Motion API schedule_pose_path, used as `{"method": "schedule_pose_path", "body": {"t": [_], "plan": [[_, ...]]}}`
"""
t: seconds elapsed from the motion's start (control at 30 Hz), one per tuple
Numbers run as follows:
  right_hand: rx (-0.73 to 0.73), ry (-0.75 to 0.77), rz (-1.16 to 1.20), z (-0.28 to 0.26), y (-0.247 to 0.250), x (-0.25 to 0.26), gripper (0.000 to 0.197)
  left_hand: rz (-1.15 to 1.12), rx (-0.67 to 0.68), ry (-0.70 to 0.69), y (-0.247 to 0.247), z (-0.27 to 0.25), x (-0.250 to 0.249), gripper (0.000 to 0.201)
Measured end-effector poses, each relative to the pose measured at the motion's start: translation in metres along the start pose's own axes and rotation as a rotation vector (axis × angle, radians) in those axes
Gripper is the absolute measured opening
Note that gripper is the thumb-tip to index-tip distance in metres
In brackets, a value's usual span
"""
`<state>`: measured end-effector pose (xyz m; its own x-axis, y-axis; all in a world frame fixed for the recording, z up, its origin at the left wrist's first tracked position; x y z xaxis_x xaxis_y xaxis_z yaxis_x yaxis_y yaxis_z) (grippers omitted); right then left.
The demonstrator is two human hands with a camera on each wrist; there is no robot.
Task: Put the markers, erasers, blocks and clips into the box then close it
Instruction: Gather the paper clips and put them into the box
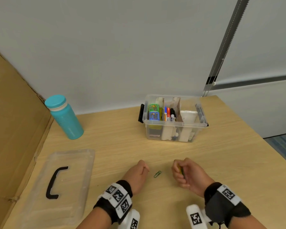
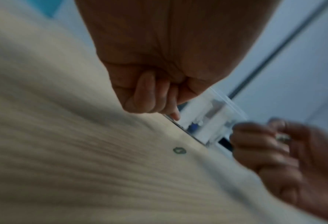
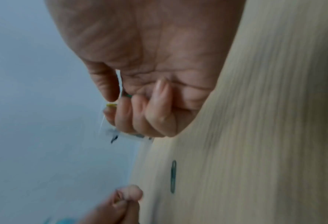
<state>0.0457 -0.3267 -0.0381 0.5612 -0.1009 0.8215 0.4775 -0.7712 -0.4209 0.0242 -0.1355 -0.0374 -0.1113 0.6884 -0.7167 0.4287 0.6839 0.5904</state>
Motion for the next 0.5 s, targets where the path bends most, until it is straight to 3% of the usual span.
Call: {"method": "schedule_pose_path", "body": {"t": [0.1, 0.27, 0.5], "plan": [[-0.103, 0.045, 0.125, -0.005, 0.018, 0.005, 0.031, 0.253, -0.011, 0.012, -0.008, 0.009, -0.011, 0.018], [-0.251, 0.014, 0.092, -0.009, 0.04, 0.007, 0.029, 0.342, 0.062, 0.121, -0.018, 0.022, -0.017, 0.022], [-0.294, -0.118, -0.261, -0.016, 0.053, 0.02, 0.035, 0.359, 0.106, 0.151, -0.018, 0.028, -0.015, 0.024]]}}
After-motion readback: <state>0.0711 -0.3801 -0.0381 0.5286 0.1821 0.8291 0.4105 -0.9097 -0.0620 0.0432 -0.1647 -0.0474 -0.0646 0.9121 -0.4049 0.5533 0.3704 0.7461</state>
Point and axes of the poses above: each hand's wrist, its own z-axis towards the middle knuckle, its own y-axis out of the back of the hand, x = y × z, the point moved 4 cm from there along z, towards the middle knuckle, and after that the axes turned 7 degrees about x, right-handed, at the moved point
